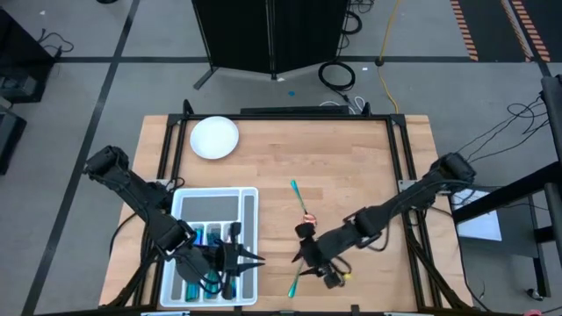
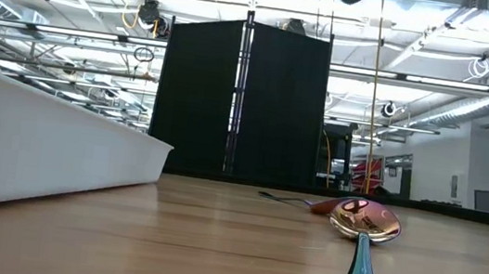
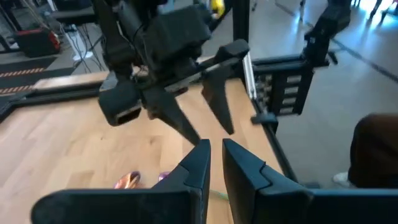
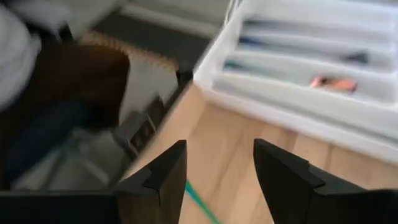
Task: Sort silverware
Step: Put the iridescent blue spoon in the silverware tray
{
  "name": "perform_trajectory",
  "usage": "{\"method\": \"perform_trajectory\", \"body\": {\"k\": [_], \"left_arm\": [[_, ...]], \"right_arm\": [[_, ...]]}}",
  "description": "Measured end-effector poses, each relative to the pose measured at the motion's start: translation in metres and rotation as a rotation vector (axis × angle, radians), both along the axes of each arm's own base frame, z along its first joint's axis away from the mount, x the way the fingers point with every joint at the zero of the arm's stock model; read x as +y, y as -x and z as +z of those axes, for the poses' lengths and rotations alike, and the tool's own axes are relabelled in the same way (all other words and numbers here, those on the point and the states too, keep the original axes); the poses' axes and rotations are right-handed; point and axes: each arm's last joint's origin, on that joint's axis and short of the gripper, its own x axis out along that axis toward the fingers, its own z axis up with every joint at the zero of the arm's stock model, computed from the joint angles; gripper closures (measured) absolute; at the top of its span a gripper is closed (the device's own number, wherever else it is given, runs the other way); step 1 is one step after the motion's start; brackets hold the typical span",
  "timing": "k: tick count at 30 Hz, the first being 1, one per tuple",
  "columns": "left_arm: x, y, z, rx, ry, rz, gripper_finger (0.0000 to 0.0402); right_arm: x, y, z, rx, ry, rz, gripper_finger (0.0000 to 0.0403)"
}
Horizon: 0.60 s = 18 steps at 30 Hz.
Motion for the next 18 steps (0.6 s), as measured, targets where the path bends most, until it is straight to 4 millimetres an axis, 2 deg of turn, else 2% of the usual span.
{"method": "perform_trajectory", "body": {"k": [7, 14, 18], "left_arm": [[0.000, 0.001, -0.003, 0.023, 0.012, 0.002, 0.0357], [0.000, 0.002, -0.004, 0.032, 0.007, 0.001, 0.0357], [0.000, 0.002, -0.003, 0.031, 0.008, 0.001, 0.0357]], "right_arm": [[0.010, -0.020, -0.046, 0.222, 0.185, 0.055, 0.0229], [0.014, -0.026, -0.078, 0.270, 0.291, 0.127, 0.0230], [0.014, -0.029, -0.089, 0.281, 0.322, 0.150, 0.0237]]}}
